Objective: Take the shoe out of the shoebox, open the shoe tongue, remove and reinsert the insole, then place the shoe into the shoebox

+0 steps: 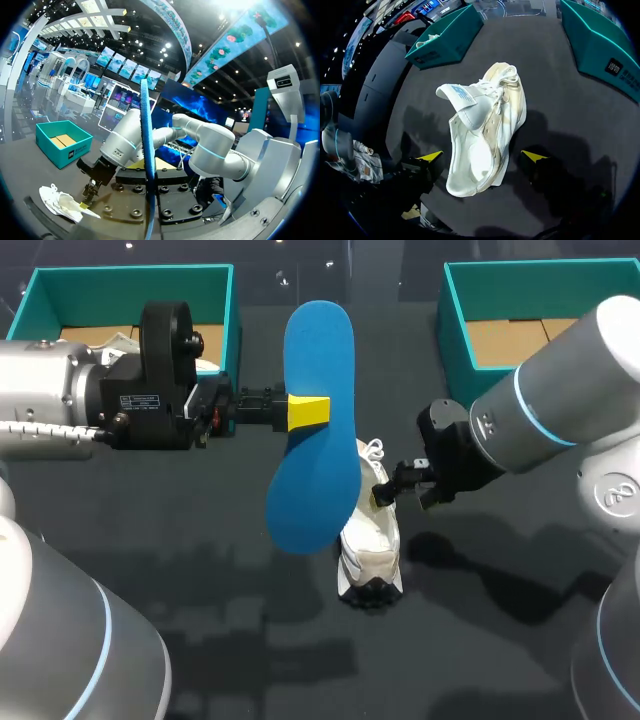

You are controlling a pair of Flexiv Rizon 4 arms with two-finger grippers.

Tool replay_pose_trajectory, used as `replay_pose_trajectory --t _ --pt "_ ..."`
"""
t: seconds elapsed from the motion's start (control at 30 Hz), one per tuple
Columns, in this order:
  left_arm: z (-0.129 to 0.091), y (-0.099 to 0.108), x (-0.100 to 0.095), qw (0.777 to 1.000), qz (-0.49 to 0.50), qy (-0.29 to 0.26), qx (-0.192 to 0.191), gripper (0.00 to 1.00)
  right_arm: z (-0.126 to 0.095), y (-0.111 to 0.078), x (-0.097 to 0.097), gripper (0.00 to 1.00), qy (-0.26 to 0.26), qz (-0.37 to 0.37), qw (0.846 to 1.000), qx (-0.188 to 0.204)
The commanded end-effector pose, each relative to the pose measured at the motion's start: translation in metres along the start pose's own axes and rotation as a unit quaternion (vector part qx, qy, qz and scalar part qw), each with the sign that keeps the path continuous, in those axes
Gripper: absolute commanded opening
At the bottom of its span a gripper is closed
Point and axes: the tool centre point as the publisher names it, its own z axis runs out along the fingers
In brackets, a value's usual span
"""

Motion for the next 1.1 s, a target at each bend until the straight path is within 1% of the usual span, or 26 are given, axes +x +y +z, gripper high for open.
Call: replay_pose_trajectory --t 0.03,0.1,0.2,0.23,0.27,0.67,0.73,0.8,0.93,1.0,1.1 --pt "0.002 0.0 -0.001 1.0 0.0 0.001 0.0 0.0 -0.03 -0.002 -0.007 1.0 0.046 0.01 0.999 -0.018" --pt "0.002 0.0 -0.001 1.0 0.0 0.001 0.0 0.0 -0.039 0.002 -0.005 1.0 0.061 0.017 0.998 -0.019" --pt "0.002 0.0 -0.001 1.0 0.0 0.001 0.0 0.0 -0.053 0.008 -0.002 1.0 0.116 0.007 0.993 -0.026" --pt "0.002 0.0 -0.001 1.0 0.0 0.001 0.0 0.0 -0.057 0.01 -0.001 1.0 0.127 0.003 0.992 -0.02" --pt "0.002 0.0 -0.001 1.0 0.0 0.001 0.0 0.0 -0.062 0.013 0.002 1.0 0.12 -0.003 0.993 -0.019" --pt "0.002 0.0 -0.001 1.0 0.0 0.001 0.0 0.0 -0.062 0.013 0.002 1.0 0.12 -0.003 0.993 -0.019" --pt "0.002 0.0 -0.001 1.0 0.0 0.001 0.0 0.0 -0.066 0.016 0.003 1.0 0.135 -0.001 0.991 -0.021" --pt "0.002 0.0 -0.001 1.0 0.0 0.001 0.0 0.0 -0.074 0.02 0.002 1.0 0.175 0.003 0.984 -0.031" --pt "0.006 -0.004 -0.005 0.996 0.083 0.012 0.016 0.0 -0.086 0.024 0.0 1.0 0.209 0.012 0.977 -0.042" --pt "0.007 -0.008 -0.009 0.987 0.159 0.014 0.026 0.0 -0.094 0.028 -0.001 1.0 0.234 0.02 0.971 -0.039" --pt "0.01 -0.014 -0.015 0.972 0.229 0.016 0.042 0.0 -0.103 0.033 -0.001 1.0 0.252 0.021 0.967 -0.036"
